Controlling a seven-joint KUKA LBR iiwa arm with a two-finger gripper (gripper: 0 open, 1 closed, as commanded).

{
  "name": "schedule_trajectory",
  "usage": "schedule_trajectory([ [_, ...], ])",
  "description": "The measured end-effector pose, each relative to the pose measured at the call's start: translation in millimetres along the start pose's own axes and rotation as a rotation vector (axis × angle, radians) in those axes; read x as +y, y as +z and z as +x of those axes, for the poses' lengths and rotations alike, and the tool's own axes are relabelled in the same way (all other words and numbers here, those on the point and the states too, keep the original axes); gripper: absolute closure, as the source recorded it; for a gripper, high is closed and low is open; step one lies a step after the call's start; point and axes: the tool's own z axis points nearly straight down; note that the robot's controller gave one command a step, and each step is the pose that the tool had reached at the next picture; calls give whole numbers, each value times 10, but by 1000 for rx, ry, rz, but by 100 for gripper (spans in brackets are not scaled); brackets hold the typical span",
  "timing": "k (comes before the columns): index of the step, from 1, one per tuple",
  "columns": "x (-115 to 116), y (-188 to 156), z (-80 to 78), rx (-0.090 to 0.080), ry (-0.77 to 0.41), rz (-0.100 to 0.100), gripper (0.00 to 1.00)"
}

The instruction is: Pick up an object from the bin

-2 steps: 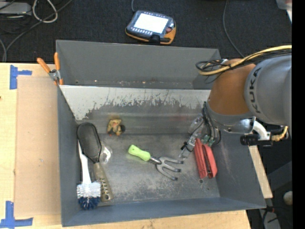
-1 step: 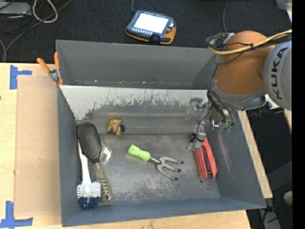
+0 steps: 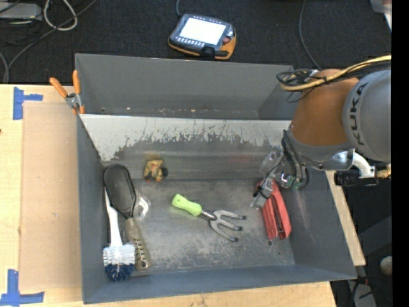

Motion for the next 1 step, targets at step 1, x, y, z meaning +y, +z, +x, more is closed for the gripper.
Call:
schedule_trajectory([
  [1,98,-422,175,-5,-114,-3,0],
])
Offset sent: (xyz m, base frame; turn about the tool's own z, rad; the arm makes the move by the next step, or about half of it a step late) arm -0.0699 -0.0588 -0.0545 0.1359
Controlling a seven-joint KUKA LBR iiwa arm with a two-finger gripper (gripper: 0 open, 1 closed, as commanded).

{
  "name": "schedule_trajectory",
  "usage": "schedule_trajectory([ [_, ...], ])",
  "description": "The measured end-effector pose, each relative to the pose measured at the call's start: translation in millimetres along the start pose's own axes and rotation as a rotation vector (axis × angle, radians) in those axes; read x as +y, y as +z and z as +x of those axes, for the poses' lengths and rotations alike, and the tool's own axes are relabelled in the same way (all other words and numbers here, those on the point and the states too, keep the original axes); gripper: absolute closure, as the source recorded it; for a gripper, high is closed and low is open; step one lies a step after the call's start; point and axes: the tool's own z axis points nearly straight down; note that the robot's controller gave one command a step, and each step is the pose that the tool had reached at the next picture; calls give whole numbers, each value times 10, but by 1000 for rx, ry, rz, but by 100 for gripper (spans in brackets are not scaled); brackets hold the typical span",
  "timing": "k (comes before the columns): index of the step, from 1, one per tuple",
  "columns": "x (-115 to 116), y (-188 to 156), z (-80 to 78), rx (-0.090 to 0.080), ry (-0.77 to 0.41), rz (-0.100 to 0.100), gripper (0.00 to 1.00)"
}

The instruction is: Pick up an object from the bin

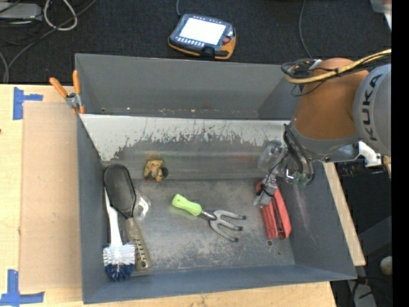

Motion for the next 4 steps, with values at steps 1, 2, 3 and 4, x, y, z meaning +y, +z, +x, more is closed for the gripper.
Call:
schedule_trajectory([
  [1,-673,695,210,2,198,2,0],
  [2,-762,642,241,-5,213,-3,0],
  [3,-889,979,315,8,389,4,0],
  [4,-724,782,171,-5,255,-1,0],
])
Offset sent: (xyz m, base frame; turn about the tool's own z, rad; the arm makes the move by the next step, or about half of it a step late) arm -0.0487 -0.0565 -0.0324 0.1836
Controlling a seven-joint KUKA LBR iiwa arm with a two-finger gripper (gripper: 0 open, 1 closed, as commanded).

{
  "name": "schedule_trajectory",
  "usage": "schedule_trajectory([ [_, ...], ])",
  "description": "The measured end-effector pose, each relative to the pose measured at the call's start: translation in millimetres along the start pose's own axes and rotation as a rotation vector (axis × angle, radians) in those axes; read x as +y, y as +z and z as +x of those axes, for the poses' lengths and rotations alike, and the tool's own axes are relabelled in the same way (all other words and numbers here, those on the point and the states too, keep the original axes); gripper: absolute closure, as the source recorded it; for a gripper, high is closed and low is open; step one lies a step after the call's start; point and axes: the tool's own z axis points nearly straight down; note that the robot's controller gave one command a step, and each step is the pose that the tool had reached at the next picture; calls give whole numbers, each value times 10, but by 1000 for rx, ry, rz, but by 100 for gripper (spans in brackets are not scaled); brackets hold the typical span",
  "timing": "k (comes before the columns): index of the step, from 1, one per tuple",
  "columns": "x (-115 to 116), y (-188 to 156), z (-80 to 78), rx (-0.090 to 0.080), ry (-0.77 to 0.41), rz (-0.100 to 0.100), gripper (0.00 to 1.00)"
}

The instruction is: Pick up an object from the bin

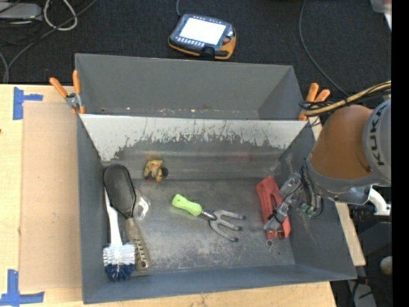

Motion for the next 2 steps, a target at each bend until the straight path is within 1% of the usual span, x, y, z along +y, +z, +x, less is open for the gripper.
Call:
schedule_trajectory([
  [1,-45,100,64,-1,38,-1,0],
  [2,138,321,448,-35,-227,-6,100],
])
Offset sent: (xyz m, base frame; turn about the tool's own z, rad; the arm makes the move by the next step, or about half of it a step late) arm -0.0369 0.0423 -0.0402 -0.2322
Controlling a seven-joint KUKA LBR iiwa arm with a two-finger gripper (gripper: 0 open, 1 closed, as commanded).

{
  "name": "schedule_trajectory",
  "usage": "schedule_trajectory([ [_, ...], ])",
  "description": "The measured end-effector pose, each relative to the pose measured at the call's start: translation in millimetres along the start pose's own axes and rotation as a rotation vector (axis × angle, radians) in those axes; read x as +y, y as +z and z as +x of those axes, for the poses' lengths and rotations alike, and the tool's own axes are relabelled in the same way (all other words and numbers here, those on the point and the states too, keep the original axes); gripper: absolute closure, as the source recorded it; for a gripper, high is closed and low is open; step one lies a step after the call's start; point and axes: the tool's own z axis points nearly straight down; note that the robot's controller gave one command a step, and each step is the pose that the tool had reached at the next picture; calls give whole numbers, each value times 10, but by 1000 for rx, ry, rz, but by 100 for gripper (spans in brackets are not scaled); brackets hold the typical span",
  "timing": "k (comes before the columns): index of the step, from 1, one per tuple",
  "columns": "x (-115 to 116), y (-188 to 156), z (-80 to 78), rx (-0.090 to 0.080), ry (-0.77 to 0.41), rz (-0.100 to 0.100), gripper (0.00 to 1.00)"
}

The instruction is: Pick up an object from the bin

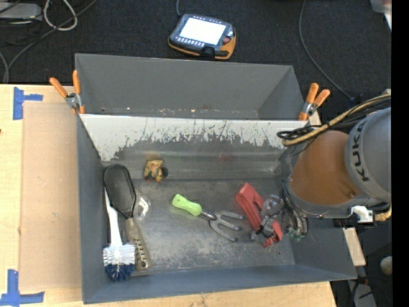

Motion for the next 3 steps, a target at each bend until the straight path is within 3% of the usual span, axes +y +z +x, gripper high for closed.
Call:
schedule_trajectory([
  [1,-1,-1,-1,0,1,0,100],
  [2,71,-29,147,-15,-159,0,100],
  [3,0,-30,5,0,-3,0,100],
])
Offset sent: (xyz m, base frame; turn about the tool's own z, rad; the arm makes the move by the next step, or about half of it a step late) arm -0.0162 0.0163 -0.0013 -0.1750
